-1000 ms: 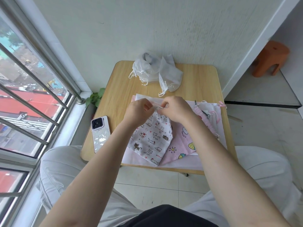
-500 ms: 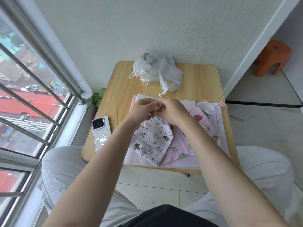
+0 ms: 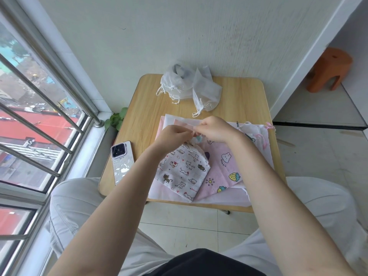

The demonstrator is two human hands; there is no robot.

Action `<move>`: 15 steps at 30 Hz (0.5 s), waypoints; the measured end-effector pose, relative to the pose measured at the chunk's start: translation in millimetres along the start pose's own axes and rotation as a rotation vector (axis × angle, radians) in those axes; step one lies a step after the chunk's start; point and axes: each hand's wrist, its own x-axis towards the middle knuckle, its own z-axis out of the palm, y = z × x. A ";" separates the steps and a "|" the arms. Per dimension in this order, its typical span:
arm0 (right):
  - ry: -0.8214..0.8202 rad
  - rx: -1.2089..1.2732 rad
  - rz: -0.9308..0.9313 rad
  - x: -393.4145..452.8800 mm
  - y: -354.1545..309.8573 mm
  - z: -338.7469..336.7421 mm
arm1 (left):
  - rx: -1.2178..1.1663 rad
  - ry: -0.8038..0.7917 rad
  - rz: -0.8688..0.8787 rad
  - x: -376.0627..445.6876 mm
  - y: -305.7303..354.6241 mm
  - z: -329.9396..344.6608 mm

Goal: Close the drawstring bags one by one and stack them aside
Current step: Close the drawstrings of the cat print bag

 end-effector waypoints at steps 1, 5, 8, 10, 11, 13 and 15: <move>0.039 0.116 -0.022 0.7 -1.7 0.6 | 0.046 -0.030 0.018 0.1 0.4 -0.9; 0.176 0.511 -0.163 3.8 -0.6 8.7 | 0.067 -0.021 0.043 4.0 -2.5 -2.2; 0.228 0.454 -0.233 1.1 5.4 10.8 | -0.108 -0.002 0.003 3.0 -1.8 -6.4; 0.184 0.356 -0.215 2.6 9.2 15.2 | -0.198 -0.034 -0.023 2.9 -0.3 -10.6; 0.171 0.305 -0.213 2.8 10.1 18.1 | -0.226 -0.063 -0.035 3.1 0.2 -12.6; 0.196 0.215 -0.232 3.9 12.0 23.0 | -0.276 -0.115 -0.061 3.2 1.5 -15.5; 0.220 0.163 -0.244 5.9 12.8 23.0 | -0.290 -0.140 -0.075 1.5 2.9 -17.2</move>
